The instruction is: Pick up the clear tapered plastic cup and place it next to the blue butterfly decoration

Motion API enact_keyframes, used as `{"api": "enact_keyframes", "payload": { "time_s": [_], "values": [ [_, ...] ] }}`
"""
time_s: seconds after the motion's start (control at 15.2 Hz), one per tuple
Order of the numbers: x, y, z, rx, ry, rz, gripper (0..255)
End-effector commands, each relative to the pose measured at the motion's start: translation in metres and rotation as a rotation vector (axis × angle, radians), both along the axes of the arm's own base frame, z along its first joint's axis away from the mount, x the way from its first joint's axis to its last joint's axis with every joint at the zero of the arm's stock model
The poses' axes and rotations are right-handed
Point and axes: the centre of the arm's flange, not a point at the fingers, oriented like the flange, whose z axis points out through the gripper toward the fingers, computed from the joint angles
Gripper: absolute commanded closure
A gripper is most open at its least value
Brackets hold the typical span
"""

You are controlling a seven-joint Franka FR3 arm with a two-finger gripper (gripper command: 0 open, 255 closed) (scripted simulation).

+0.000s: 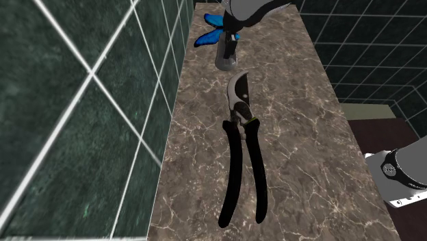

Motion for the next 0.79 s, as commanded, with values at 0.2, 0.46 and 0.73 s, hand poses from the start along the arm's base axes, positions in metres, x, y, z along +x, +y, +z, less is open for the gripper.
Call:
{"api": "enact_keyframes", "payload": {
  "time_s": [0.2, 0.46, 0.73],
  "values": [
    [-0.007, 0.013, -0.024, 0.076, 0.066, 0.013, 0],
    [-0.028, 0.008, -0.032, 0.078, 0.064, 0.014, 0],
    [-0.004, 0.017, 0.016, 0.076, 0.067, 0.013, 0]
  ]
}}
